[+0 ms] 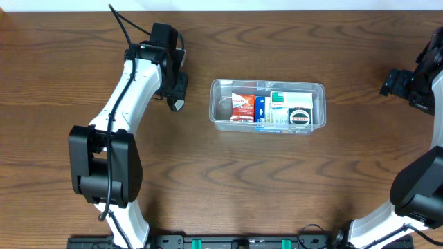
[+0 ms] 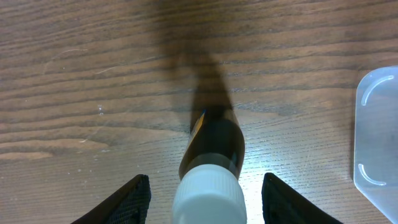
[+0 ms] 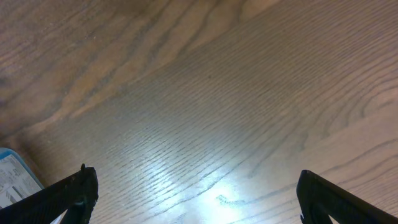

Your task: Pack container

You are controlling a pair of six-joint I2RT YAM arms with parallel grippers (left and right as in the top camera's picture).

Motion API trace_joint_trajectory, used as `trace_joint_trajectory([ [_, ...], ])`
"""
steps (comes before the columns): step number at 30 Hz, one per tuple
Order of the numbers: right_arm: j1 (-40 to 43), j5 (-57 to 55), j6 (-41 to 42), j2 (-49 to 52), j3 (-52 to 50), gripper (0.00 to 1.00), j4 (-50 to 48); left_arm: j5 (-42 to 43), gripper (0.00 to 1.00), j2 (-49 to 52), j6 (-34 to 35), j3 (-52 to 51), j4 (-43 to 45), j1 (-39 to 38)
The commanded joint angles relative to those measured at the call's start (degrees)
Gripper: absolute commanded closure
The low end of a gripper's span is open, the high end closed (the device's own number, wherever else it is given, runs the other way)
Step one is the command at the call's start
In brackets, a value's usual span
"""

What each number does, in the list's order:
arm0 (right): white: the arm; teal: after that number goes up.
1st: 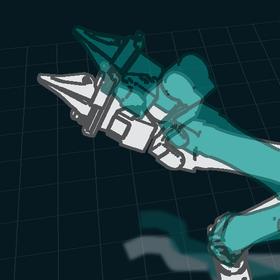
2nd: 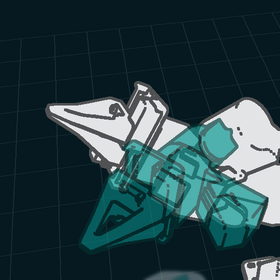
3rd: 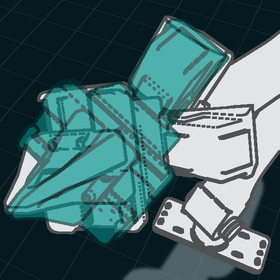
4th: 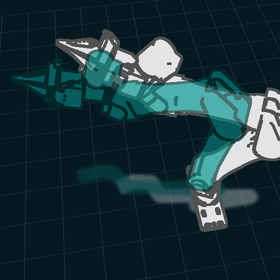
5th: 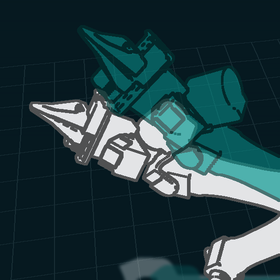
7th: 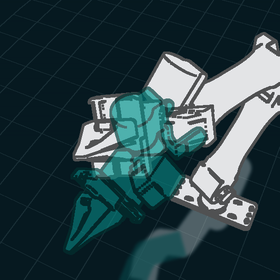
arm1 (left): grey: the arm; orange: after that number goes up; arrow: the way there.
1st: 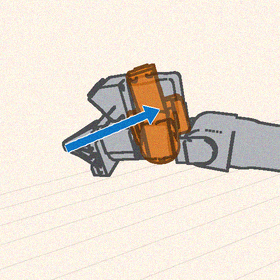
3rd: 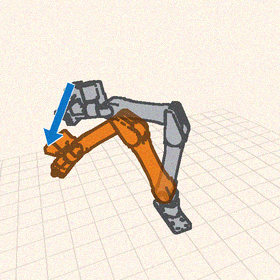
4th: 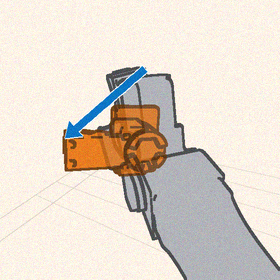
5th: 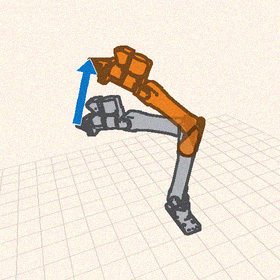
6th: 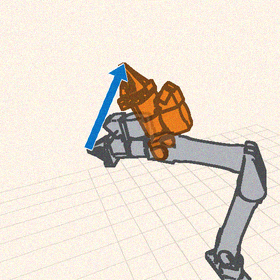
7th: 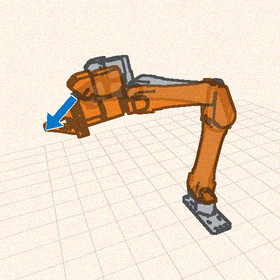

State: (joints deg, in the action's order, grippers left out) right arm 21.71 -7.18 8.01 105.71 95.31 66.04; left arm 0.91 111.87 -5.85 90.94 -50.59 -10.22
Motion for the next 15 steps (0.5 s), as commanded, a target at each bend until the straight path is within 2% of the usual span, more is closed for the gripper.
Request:
trace_joint_trajectory([
  [1, 0.5, -0.28, -0.83, -0.07, 0.98, 0.01, 0.0, -0.44, 0.42, 1.68, 0.33, -0.9, -0.44, 0.28],
  [4, 0.5, -0.31, -0.83, -0.07, 0.98, 0.01, 0.0, -0.44, 0.45, 1.95, 0.33, -0.9, -0.87, 0.28],
  [10, 0.5, -0.28, -0.83, -0.07, 0.98, 0.01, 0.0, -0.44, 0.59, 1.95, 0.33, -0.9, -0.87, 0.28],
  [15, 0.5, -0.28, -0.83, -0.07, 0.98, 0.01, 0.0, -0.44, 0.61, 1.92, 0.33, -0.87, -0.83, 0.28],
])
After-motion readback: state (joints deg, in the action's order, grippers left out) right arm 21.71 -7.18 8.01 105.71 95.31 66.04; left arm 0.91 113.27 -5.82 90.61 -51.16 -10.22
